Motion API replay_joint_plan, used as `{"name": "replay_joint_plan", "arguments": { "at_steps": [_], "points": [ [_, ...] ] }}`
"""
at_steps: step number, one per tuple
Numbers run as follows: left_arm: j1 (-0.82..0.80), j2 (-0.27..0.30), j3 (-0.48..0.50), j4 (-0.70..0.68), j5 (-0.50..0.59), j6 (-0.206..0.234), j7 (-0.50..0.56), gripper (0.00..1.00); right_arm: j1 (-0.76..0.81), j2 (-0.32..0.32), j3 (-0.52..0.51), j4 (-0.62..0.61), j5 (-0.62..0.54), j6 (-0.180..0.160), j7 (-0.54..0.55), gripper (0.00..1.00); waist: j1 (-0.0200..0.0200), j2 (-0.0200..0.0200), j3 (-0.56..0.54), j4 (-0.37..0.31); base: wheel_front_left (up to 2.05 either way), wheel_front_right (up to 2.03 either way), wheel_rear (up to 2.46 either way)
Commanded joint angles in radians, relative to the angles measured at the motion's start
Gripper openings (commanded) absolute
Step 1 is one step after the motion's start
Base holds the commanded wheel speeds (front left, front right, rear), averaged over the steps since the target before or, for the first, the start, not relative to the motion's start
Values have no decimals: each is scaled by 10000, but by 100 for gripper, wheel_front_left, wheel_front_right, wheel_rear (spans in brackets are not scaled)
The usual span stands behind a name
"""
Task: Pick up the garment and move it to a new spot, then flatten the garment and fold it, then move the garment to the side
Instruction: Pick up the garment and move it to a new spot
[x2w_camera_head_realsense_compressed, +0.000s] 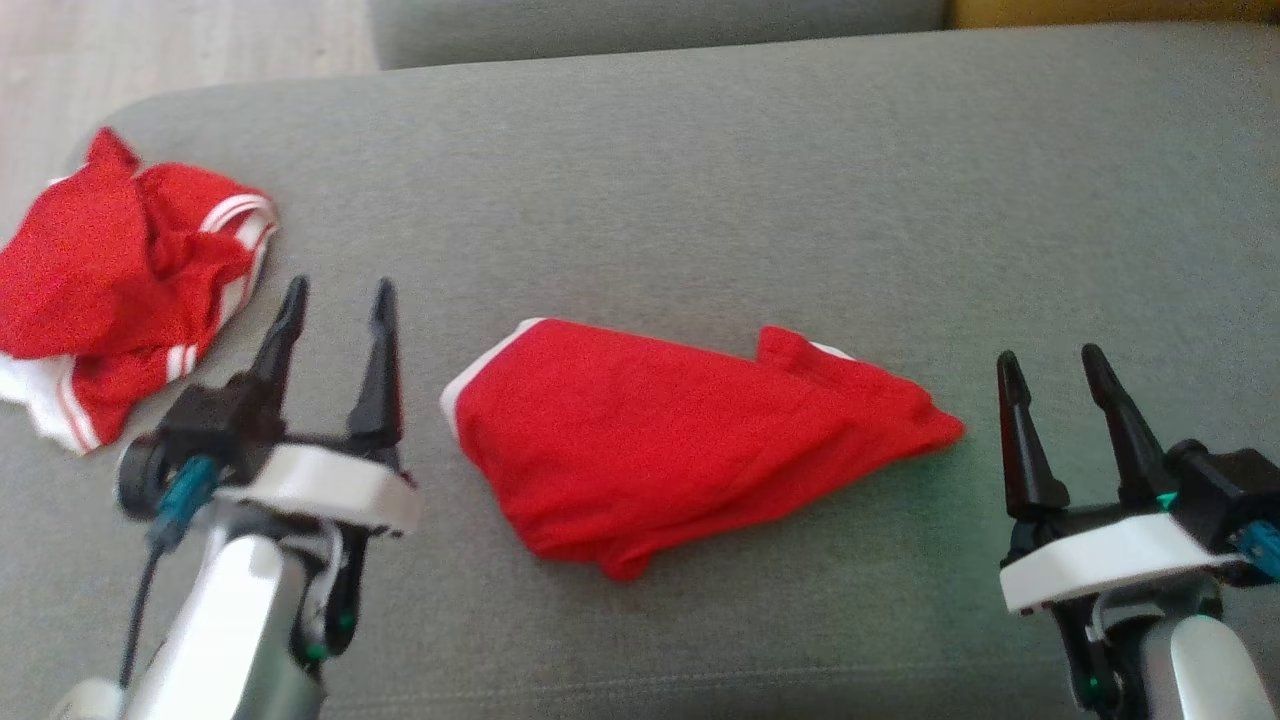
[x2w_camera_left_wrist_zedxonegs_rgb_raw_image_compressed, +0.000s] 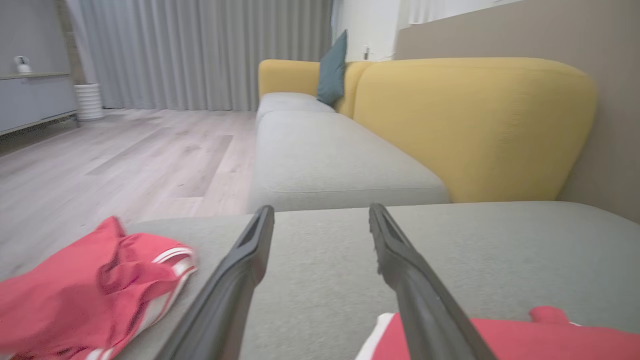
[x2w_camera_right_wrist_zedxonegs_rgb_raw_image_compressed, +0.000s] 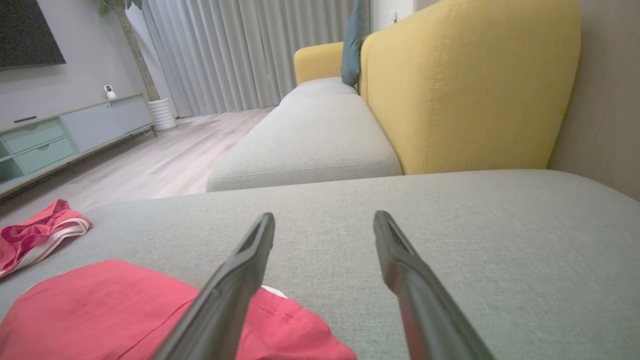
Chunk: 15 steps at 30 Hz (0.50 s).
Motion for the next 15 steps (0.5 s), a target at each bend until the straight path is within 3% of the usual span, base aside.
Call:
{"name": "replay_joint_plan", "arguments": {
  "at_steps": [1,7,15],
  "points": [
    [-150,268,576,-424,37,-60,-59,100,-68,-57,193,-395,-73,42,62,100,0,-1,-134,282,0,0,0],
    [668,361,1285,-574,159,-460,-60,100,121,-57,263,-461,-155,42,263,100,0,-1,-355,349,0,0,0],
    [1651,385,1308,-729,497,-680,-60,100,603,-57,334,-605,-231,42,523,100,0,-1,-751,195,0,0,0]
  ]
}}
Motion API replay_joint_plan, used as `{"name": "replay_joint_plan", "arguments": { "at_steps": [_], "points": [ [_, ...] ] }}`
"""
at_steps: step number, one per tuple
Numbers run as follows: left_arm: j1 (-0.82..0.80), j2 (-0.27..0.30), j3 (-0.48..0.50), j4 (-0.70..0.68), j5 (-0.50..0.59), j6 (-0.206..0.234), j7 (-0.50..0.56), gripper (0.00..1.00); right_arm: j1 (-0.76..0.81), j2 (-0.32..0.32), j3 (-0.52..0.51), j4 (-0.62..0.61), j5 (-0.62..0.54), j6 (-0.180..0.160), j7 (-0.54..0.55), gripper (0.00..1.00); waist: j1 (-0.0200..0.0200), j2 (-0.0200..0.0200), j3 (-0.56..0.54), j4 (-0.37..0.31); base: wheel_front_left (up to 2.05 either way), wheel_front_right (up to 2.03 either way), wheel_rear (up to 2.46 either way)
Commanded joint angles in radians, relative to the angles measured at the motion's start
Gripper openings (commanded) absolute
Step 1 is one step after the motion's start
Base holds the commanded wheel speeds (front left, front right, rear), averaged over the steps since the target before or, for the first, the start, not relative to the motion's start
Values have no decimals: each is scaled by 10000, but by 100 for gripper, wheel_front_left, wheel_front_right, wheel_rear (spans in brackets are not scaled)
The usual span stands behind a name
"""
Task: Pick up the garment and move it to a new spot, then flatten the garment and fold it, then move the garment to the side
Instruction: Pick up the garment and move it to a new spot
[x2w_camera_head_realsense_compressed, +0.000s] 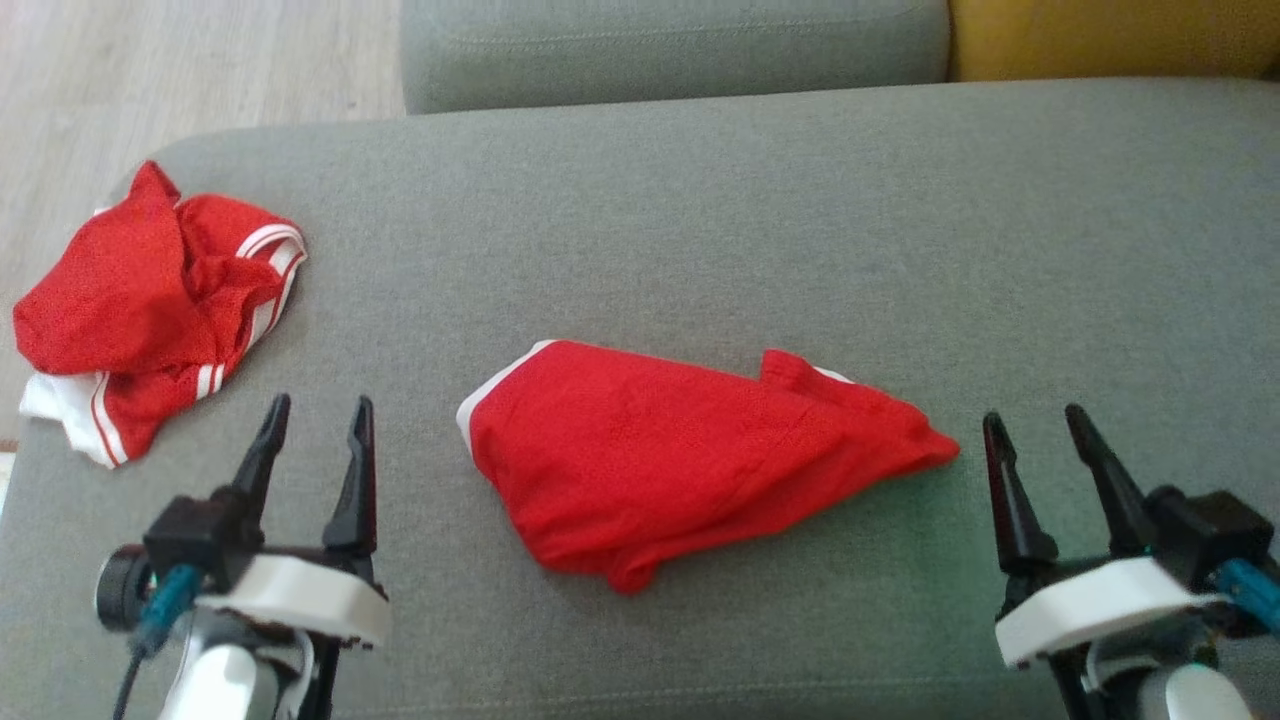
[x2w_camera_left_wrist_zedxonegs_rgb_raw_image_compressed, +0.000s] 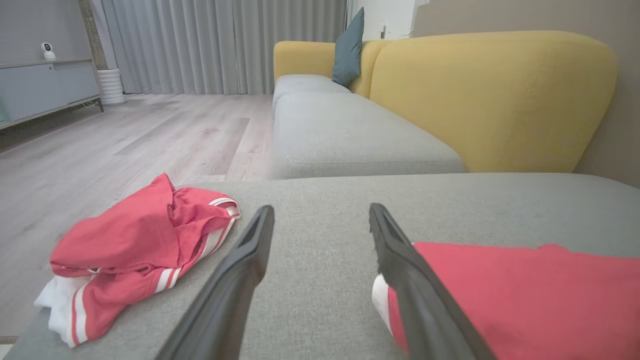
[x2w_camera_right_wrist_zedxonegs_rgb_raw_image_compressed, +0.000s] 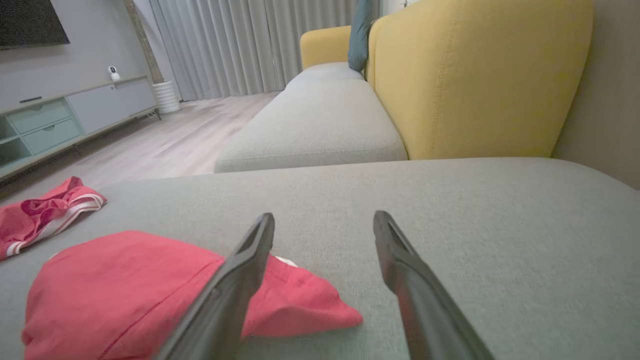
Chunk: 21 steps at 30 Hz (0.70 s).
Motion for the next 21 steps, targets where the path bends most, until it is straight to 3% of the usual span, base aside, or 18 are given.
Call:
{"name": "replay_joint_plan", "arguments": {
  "at_steps": [1,21],
  "points": [
    [-169,225,385,-387,157,1,-60,100,-62,-57,264,-423,-84,42,98,100,1,-1,-156,-54,0,0,0],
    [451,247,249,-411,235,96,-60,100,362,-59,212,-712,-108,42,416,100,1,-1,-492,-56,0,0,0]
  ]
}}
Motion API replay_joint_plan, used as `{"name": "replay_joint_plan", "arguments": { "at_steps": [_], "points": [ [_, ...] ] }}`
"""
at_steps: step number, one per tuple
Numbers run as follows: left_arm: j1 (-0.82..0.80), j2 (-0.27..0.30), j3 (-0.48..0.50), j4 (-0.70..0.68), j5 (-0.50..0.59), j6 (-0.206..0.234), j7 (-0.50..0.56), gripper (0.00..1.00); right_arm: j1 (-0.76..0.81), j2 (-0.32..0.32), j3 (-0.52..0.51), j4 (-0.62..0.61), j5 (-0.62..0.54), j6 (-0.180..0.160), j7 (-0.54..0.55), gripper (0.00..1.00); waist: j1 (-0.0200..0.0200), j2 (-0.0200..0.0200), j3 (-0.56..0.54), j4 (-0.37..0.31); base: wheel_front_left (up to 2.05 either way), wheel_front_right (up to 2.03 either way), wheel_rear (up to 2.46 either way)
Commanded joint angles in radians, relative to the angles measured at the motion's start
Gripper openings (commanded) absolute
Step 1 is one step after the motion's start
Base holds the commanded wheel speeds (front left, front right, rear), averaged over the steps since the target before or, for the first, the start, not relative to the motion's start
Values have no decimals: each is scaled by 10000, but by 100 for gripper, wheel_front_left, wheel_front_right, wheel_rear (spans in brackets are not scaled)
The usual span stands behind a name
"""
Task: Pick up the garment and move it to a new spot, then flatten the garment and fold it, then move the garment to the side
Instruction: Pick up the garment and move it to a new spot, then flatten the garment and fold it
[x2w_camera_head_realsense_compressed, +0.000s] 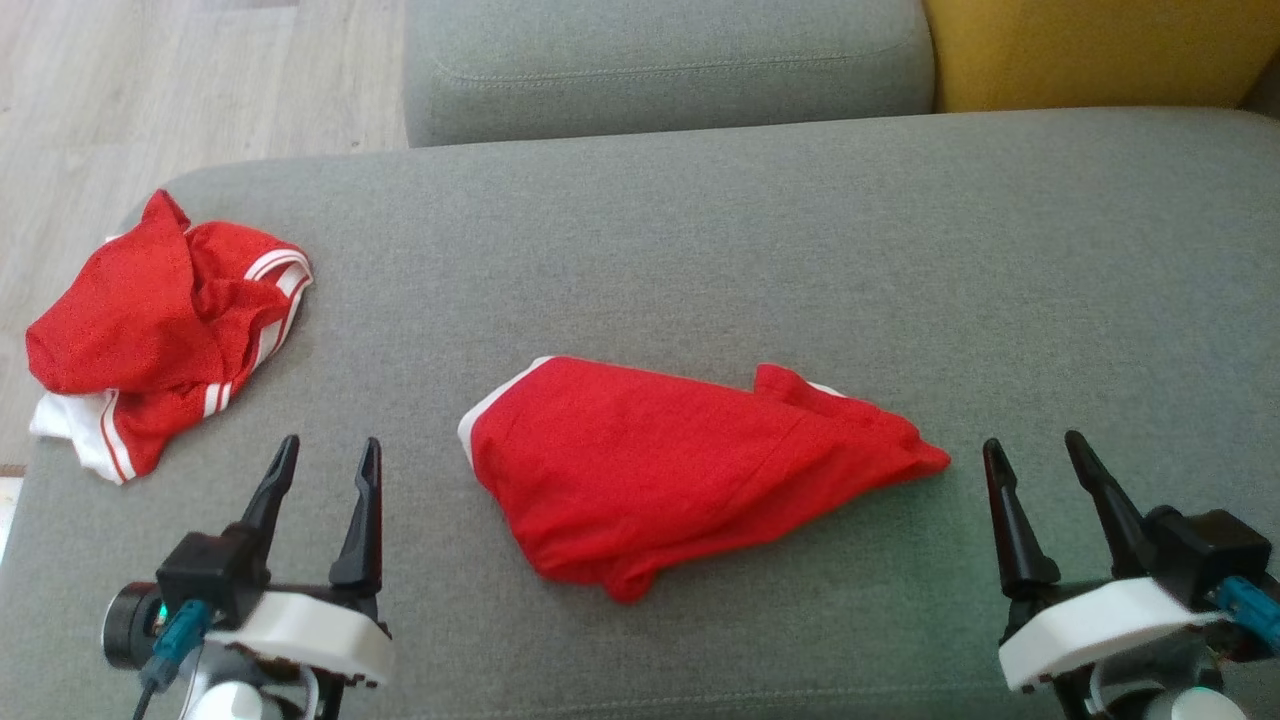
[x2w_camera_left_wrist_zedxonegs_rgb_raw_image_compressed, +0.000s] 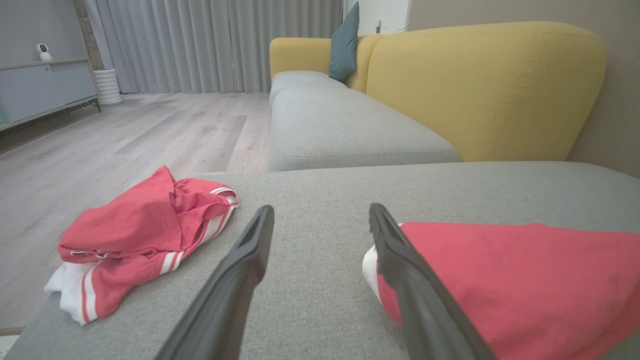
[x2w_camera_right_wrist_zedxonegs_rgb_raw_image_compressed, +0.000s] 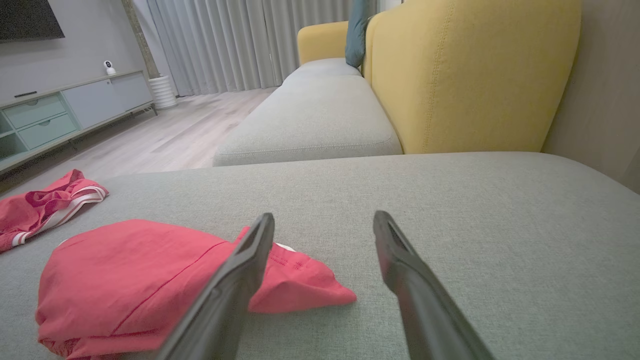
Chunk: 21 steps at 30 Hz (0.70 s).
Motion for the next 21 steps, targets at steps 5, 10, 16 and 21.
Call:
{"name": "replay_joint_plan", "arguments": {
  "at_steps": [5,10,16,21],
  "points": [
    [-398,265,282,-281,59,38,-60,100,-332,-60,249,-429,-38,42,-6,100,1,-1,72,34,0,0,0],
    [-454,266,222,-267,64,55,-61,100,-367,-60,247,-388,-29,42,-19,100,1,-1,107,64,0,0,0],
    [-488,237,160,-286,61,77,-61,100,-399,-59,277,-367,3,42,-13,100,1,-1,138,90,0,0,0],
    [-783,140,45,-409,144,113,-60,100,-763,-392,674,-181,509,42,227,100,1,-1,442,339,0,0,0]
  ]
}}
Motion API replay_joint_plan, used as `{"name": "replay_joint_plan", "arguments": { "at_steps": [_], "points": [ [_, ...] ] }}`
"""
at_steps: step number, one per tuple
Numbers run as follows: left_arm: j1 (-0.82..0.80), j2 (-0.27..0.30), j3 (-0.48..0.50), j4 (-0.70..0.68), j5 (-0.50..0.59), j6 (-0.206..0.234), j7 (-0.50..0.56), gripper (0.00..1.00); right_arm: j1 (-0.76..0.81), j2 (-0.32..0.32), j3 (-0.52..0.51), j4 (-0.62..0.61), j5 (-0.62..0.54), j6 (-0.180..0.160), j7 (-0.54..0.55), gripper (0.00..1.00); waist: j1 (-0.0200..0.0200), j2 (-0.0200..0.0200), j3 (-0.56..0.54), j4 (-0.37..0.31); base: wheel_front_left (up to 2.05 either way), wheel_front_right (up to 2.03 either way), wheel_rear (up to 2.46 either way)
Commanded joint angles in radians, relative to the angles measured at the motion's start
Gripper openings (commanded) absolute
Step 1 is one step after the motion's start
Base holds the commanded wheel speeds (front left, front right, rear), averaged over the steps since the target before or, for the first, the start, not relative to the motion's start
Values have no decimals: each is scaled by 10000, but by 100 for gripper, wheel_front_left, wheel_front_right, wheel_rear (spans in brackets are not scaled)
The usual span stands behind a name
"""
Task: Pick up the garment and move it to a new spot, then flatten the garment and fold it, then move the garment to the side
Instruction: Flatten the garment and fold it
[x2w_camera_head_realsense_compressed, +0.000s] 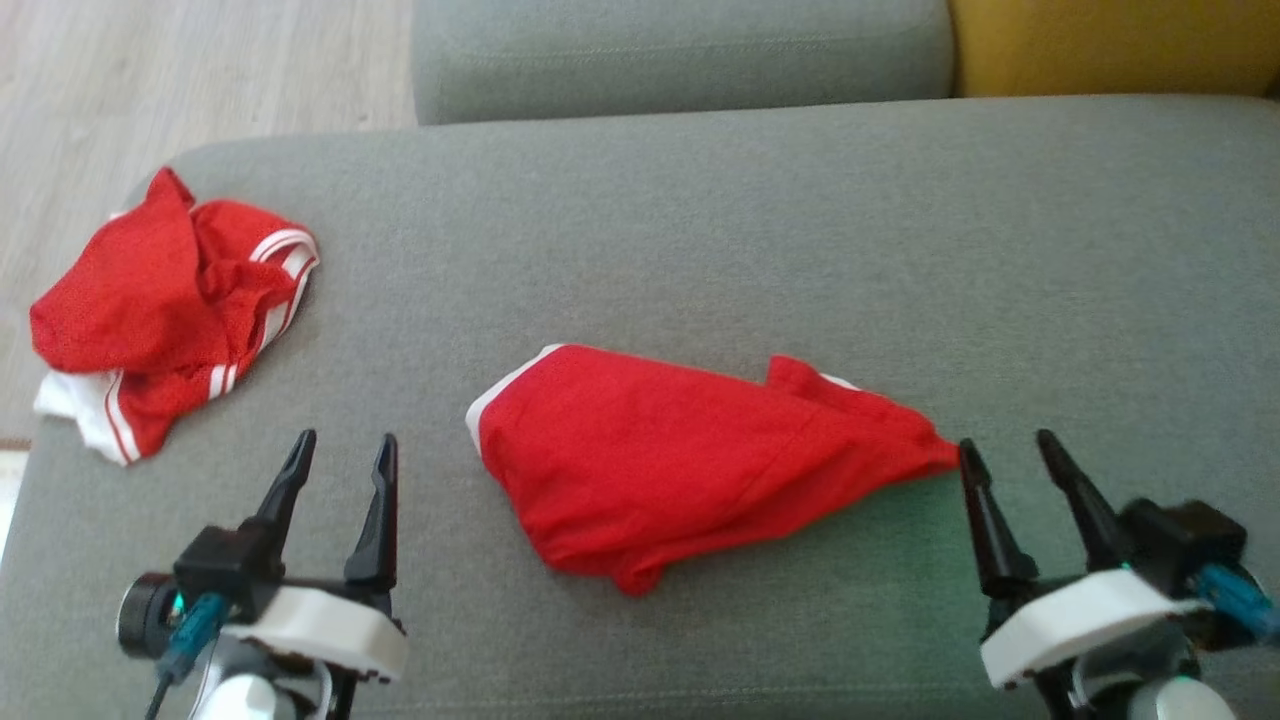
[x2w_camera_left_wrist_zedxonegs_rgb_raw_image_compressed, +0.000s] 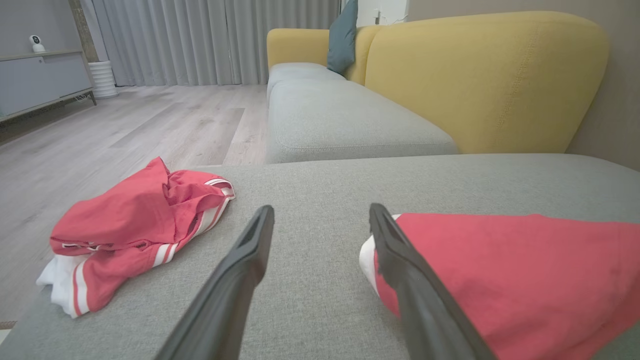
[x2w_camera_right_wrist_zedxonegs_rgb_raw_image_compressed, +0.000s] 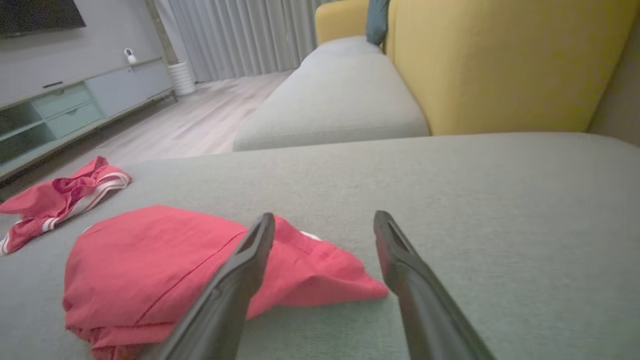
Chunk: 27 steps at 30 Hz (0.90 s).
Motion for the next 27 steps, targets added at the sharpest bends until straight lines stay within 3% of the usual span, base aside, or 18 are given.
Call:
{"name": "replay_joint_plan", "arguments": {
  "at_steps": [1,7,15,21,22,24,27],
  "points": [
    [-768,81,308,-424,167,55,-60,100,-796,-436,405,-237,253,42,174,100,0,-1,234,206,0,0,0],
    [-1467,-178,143,-550,362,-13,-60,100,-2272,-1565,1455,231,1203,42,1369,100,0,-1,861,809,0,0,0],
    [-2266,-795,-77,-516,690,-245,-61,100,-4432,-3439,3434,1367,3058,42,4663,100,0,-1,1539,1779,0,0,0],
    [-2400,-1095,23,-474,888,-441,-61,100,-4645,-3706,3707,1959,4426,42,6543,100,0,-1,1656,2092,0,0,0],
    [-2390,-1125,49,-468,920,-467,-61,100,-4616,-3697,3684,2007,4611,42,6735,95,0,-1,1653,2110,0,0,0],
    [-2353,-1185,104,-455,978,-511,-61,100,-4515,-3630,3572,2078,4970,42,7030,0,0,-1,1629,2131,0,0,0],
    [-2291,-1253,203,-447,1047,-568,-61,100,-4437,-3499,3346,1930,5268,42,6991,0,0,-1,1603,2115,0,0,0]
  ]
}}
